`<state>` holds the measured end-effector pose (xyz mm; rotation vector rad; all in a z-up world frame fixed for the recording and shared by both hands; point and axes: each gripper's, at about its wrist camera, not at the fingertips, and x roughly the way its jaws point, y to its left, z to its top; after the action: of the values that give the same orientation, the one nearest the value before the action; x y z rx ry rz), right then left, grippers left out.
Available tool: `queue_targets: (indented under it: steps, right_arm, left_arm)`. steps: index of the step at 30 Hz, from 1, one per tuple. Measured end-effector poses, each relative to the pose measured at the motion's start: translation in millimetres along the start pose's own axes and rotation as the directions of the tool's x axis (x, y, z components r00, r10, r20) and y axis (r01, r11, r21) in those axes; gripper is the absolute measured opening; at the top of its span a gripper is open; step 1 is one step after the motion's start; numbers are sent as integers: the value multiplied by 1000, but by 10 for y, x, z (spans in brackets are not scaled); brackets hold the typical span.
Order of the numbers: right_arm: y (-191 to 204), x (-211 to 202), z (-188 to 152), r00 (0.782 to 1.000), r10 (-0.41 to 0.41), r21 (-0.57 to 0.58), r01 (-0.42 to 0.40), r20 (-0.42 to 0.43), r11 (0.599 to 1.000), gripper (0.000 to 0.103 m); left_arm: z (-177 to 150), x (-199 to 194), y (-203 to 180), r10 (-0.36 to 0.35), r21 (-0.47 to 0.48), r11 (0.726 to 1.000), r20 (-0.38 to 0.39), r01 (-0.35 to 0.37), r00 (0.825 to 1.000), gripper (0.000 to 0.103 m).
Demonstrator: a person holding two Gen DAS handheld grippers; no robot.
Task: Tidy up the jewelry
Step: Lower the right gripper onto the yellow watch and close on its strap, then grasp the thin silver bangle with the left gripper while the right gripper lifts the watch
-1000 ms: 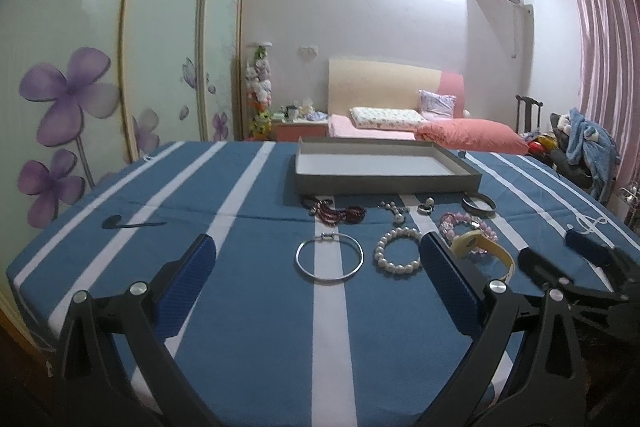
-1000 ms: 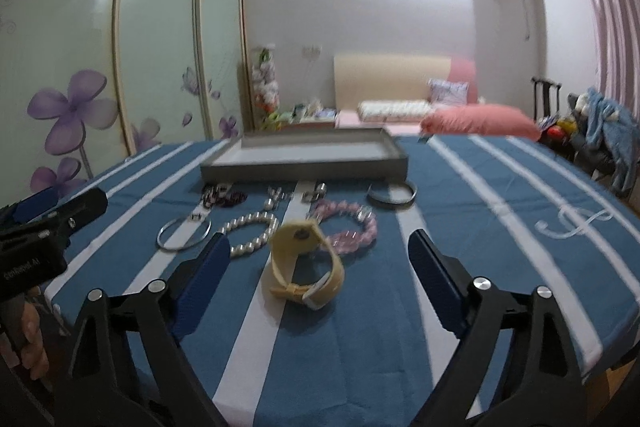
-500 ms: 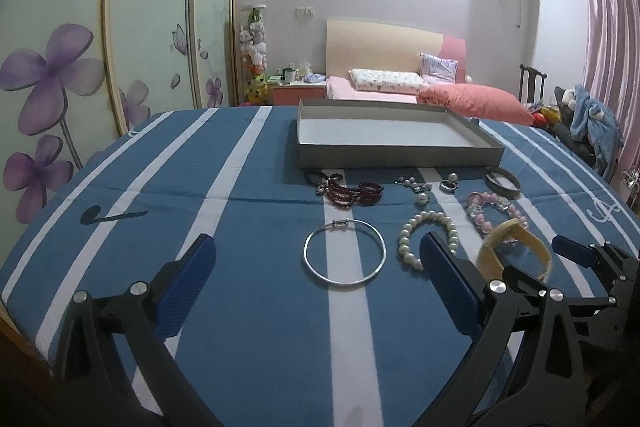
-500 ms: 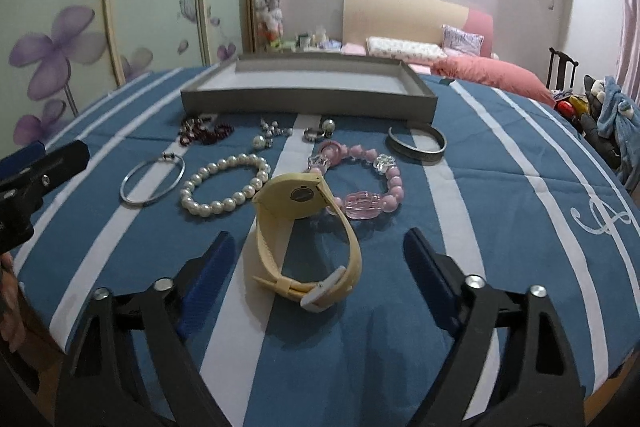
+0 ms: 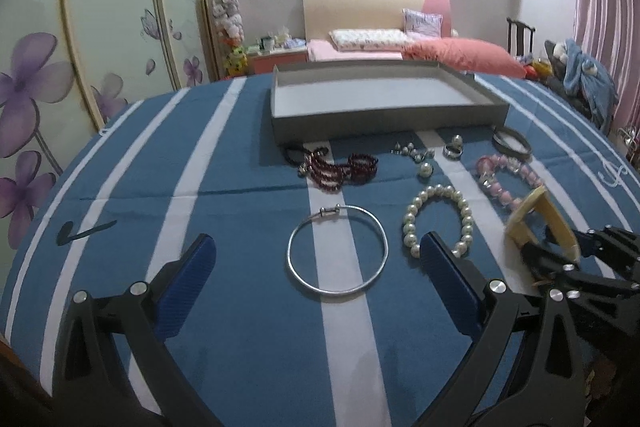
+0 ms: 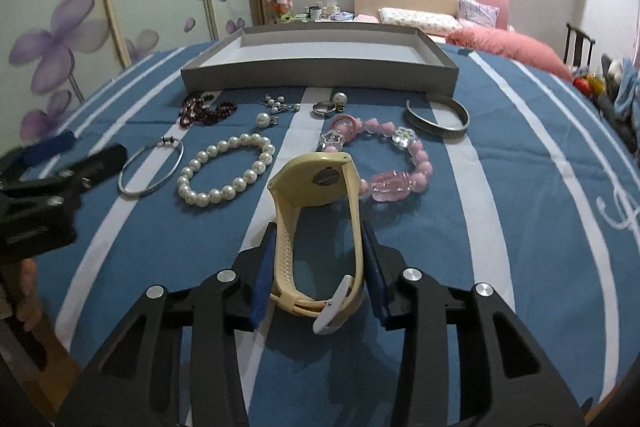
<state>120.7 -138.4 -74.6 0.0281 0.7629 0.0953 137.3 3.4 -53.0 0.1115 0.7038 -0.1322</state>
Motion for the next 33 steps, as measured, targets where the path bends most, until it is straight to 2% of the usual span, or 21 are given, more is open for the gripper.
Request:
queue_targets:
  steps: [4, 11, 17, 20, 21, 29, 33]
  right_arm:
    - [-78, 0, -3, 1000, 15, 31, -15, 5, 999, 41]
    - [-105, 35, 19, 999, 36, 42, -37, 8, 998, 41]
    - [-137, -15, 16, 995, 96, 52, -98, 40, 994, 41]
    - [-119, -29, 25, 992, 116, 52, -118, 51, 992, 41]
    - [-115, -29, 26, 991, 120, 52, -123, 53, 991, 41]
    - [-134, -75, 40, 987, 139, 62, -144, 81, 988, 41]
    - [-165, -115, 84, 984, 144, 67, -151, 108, 986, 41]
  left_arm:
    - [30, 226, 5, -23, -5, 1000, -93, 23, 995, 99]
    - [34, 492, -32, -26, -12, 1000, -204, 24, 979, 97]
    - [49, 525, 11, -28, -42, 999, -204, 19, 979, 93]
    - [55, 484, -10, -29, -39, 999, -187, 22, 982, 78]
    - [56, 475, -19, -29, -37, 999, -182, 23, 983, 69]
    - [72, 450, -2, -31, -52, 998, -170, 22, 985, 68]
    - [96, 346, 75, -32, -89, 996, -113, 22, 993, 68]
